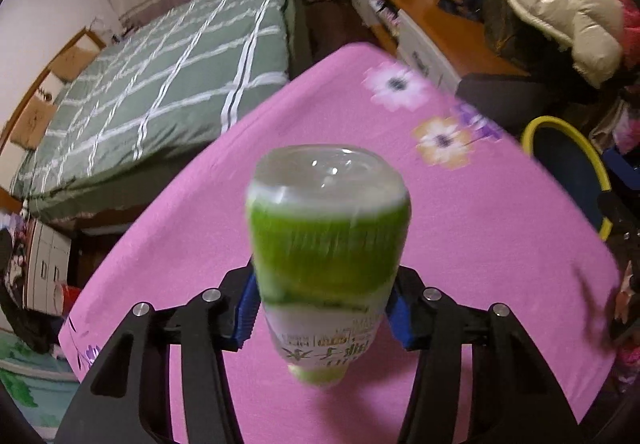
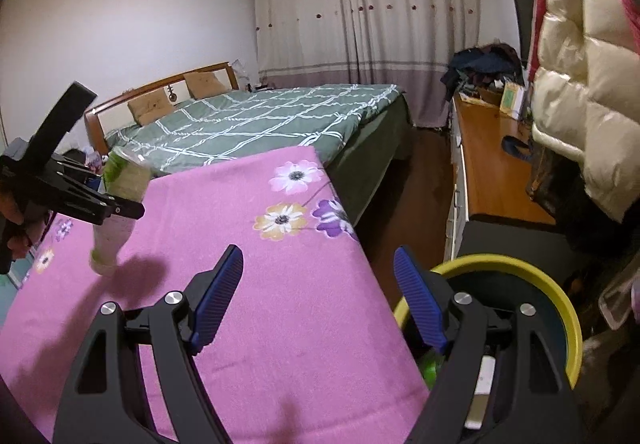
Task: Collect trash
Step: 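Carry the plastic bottle over the bin and open the left tool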
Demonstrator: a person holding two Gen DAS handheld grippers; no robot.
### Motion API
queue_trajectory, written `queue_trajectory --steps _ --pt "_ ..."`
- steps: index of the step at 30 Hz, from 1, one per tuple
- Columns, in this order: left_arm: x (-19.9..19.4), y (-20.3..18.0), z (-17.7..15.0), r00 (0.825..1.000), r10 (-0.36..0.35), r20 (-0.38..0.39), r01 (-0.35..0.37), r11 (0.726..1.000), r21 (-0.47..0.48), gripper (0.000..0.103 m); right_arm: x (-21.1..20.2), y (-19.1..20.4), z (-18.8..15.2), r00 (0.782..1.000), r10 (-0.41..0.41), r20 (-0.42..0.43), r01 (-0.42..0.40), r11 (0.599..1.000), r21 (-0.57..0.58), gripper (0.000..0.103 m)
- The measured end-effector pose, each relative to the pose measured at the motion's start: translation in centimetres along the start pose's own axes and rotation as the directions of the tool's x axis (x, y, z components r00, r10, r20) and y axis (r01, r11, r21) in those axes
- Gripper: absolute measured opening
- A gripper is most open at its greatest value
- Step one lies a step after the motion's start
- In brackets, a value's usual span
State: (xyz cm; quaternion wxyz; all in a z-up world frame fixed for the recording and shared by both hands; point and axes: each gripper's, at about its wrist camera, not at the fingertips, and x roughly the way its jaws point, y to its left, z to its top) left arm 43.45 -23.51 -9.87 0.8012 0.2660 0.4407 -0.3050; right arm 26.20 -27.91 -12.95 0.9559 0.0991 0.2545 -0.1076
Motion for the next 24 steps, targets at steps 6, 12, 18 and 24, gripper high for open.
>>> queue_trajectory --steps 6,12,18,24 --pt "-3.4 -4.8 1.0 0.995 -0.039 0.097 0.036 0.999 0.034 0.051 -5.1 -1.8 0.4 0.997 -0.017 0.075 0.018 1.0 -0.007 0.074" --pt "-6.1 -10.5 2.9 0.982 -0.092 0.163 0.077 0.992 0.1 0.051 -10.0 -5.4 -0.4 0.989 -0.088 0.119 0.087 0.996 0.012 0.074" --pt "-7.2 -18.9 5.2 0.964 -0.189 0.185 0.146 0.964 0.223 0.051 -13.9 -10.0 -2.0 0.977 -0.194 0.086 0.192 0.981 0.037 0.074" --pt "-5.2 -28.5 7.5 0.943 -0.299 0.147 0.243 0.919 0.309 0.051 -16.4 -13.4 -3.4 0.966 -0.253 0.056 0.248 0.965 0.085 0.074"
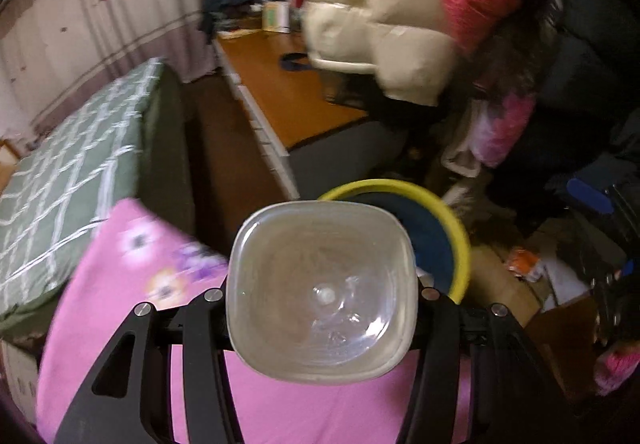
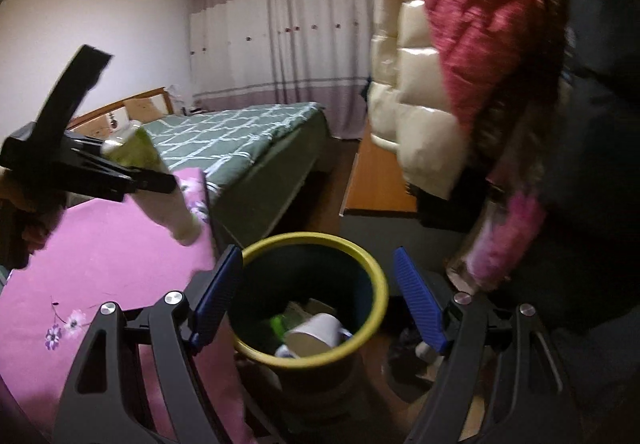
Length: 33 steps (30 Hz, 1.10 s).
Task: Collect trash
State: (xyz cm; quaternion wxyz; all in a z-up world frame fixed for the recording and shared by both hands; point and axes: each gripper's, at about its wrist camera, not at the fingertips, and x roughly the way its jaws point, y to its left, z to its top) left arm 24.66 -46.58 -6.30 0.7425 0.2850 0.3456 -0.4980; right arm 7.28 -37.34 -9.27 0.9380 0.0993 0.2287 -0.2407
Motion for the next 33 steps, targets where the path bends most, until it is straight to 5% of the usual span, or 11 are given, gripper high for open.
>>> queue_trajectory --steps 5,8,12,15,18,21,24,28,33 --pt "5.9 -5.0 0.9 0.997 -0.054 -0.062 0.056 0.998 0.026 0.052 -0.3 -2.0 -0.9 1.0 -0.016 -0.017 0.017 1.0 0.018 0.074" --pt "7.0 -5.3 0.3 0.999 -0.016 -0.041 0.016 1.0 0.003 0.08 -0.3 -2.4 -1.1 1.0 -0.005 -0.024 0.006 1.0 0.025 0.074" --pt "2.5 -3.3 -1.9 0.996 0.057 0.066 -0.049 0.992 -0.113 0.091 -0.4 -1.6 -0.8 0.999 0.039 -0.02 -0.039 0.999 0.012 0.074" --pt "-4.3 -1.5 -5.4 0.965 0.185 0.187 -0.138 0.962 -0.236 0.098 -0.6 0.3 -0.2 0.995 0.101 -0.004 -0.101 0.995 -0.015 0.074" --pt "-11.8 -0.4 -10.5 0.897 0.357 0.262 -0.241 0.89 -0.387 0.098 -0.9 3.1 0.5 0.985 0.174 0.017 -0.173 0.984 -0.053 0.074" --pt "-18.5 0.5 -16.4 0.816 0.516 0.26 -0.328 0.784 -0.527 0.099 -1.3 5.9 1.0 0.97 0.243 0.018 -0.241 0.967 -0.087 0.074" --pt "-23.4 0.8 -22.4 0.731 0.658 0.182 -0.406 0.633 -0.659 0.099 -1.9 8.1 1.2 0.958 0.287 0.012 -0.284 0.953 -0.106 0.074" --pt "-26.7 1.0 -28.4 0.689 0.723 0.049 -0.461 0.489 -0.741 0.098 -3.2 10.0 1.0 0.949 0.315 -0.013 -0.314 0.941 -0.129 0.074" --pt "-29.0 0.6 -32.8 0.655 0.755 0.014 -0.455 0.409 -0.791 0.098 -5.2 11.4 0.7 0.951 0.311 -0.007 -0.308 0.939 -0.156 0.08"
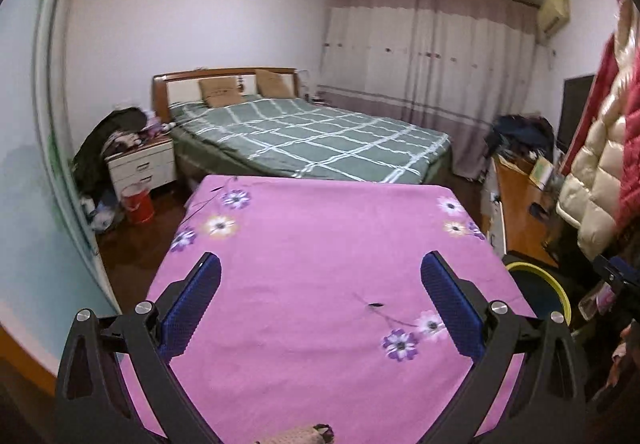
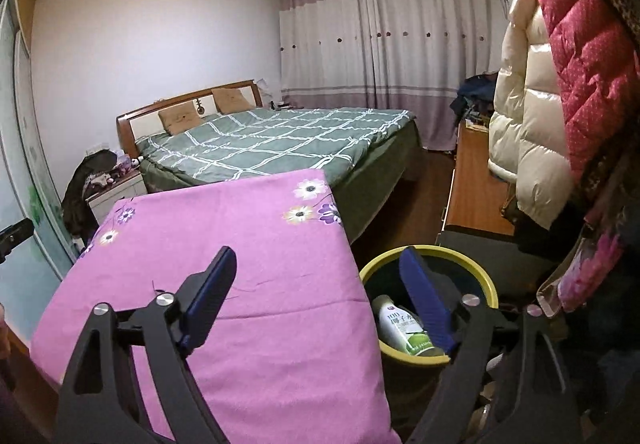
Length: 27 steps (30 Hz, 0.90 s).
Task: Collect trash
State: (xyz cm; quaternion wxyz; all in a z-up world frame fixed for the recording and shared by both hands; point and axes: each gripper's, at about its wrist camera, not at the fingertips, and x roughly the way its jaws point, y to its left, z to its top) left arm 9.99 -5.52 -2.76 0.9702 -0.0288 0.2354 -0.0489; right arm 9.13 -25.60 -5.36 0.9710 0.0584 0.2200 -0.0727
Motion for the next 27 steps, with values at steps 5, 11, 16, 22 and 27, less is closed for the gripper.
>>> queue_trajectory --steps 5,11,16,22,27 --pt "-0.7 1.9 -1.0 1.0 0.021 0.015 -0.02 1.0 -0.015 0.098 -1.5 0.8 -0.3 1.0 -0.019 0.015 0.019 1.0 -0.004 0.081" --pt "-1.1 2.0 -1.3 1.0 0.014 0.011 -0.013 1.0 -0.008 0.098 -2.2 0.5 -0.2 0.999 -0.021 0.034 0.021 1.0 0.0 0.082" --pt "-1.1 2.0 -1.3 1.0 0.01 0.007 -0.01 1.0 -0.008 0.099 -2.4 0.6 0.0 0.999 -0.018 0.037 0.018 1.0 -0.001 0.082" --pt "-1.2 1.7 -1.3 1.0 0.014 0.014 -0.014 1.0 0.0 0.098 -2.3 0.5 0.1 0.999 -0.015 0.039 0.014 1.0 0.003 0.082" --pt "-1.5 1.2 -1.2 1.0 0.011 0.016 -0.012 1.0 0.004 0.098 -2.2 0.4 0.2 0.999 -0.019 0.04 0.019 1.0 0.004 0.082"
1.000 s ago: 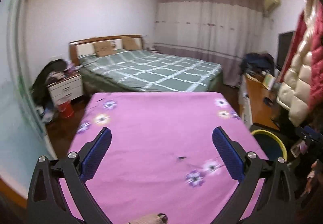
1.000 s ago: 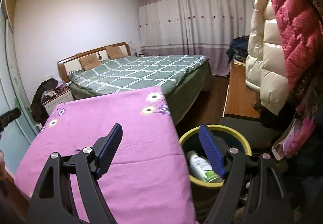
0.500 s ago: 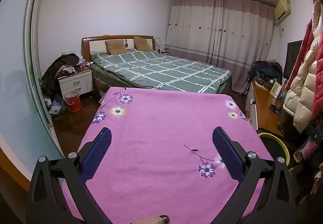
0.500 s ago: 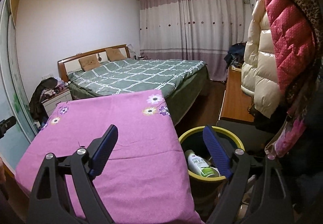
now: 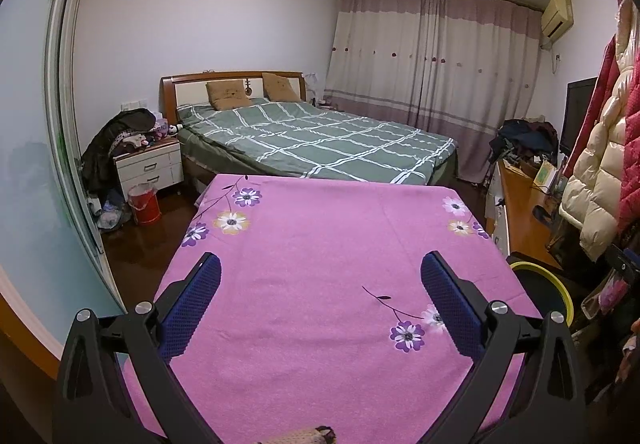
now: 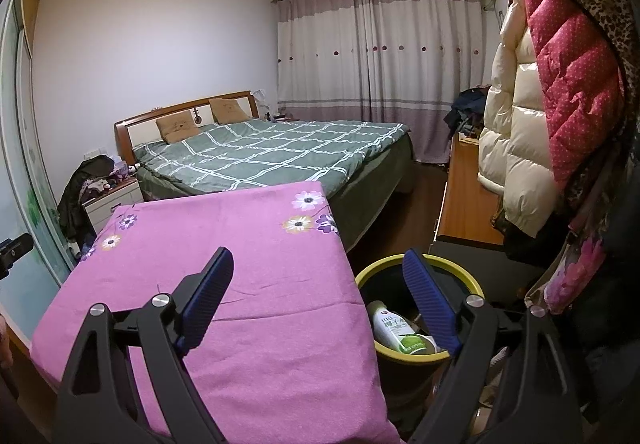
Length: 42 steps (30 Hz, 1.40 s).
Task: Collect trash
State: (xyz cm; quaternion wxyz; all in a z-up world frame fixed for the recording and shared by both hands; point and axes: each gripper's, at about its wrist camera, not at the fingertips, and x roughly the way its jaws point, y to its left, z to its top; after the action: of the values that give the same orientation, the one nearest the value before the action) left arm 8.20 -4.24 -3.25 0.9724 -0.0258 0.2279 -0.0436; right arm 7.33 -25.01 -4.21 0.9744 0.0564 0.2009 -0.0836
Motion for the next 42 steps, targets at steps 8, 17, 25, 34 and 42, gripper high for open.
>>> queue_trajectory --steps 8,17,25,34,42 --pt "0.01 -0.15 0.06 1.0 -0.001 -0.005 0.001 1.0 0.0 0.099 0.04 -0.08 -0.08 1.0 -0.002 -0.001 0.002 1.0 0.004 0.083" --pt "0.08 -0.36 0.1 1.0 -0.005 -0.011 0.005 1.0 0.006 0.098 0.25 -0.09 -0.42 1.0 -0.002 -0.004 0.002 1.0 0.009 0.083" --pt "0.06 -0.35 0.16 1.0 -0.004 -0.009 0.004 1.0 0.006 0.098 0.33 -0.19 -0.54 1.0 0.002 -0.005 -0.002 1.0 0.012 0.083" --pt "0.3 -0.4 0.08 1.0 -0.003 -0.004 0.003 1.0 0.02 0.098 0.52 -0.09 -0.55 1.0 0.003 -0.011 -0.003 1.0 0.014 0.083" --pt "0.3 -0.44 0.1 1.0 -0.005 -0.003 0.005 1.0 0.02 0.098 0.6 0.02 -0.61 1.0 0.005 -0.013 -0.005 1.0 0.015 0.083"
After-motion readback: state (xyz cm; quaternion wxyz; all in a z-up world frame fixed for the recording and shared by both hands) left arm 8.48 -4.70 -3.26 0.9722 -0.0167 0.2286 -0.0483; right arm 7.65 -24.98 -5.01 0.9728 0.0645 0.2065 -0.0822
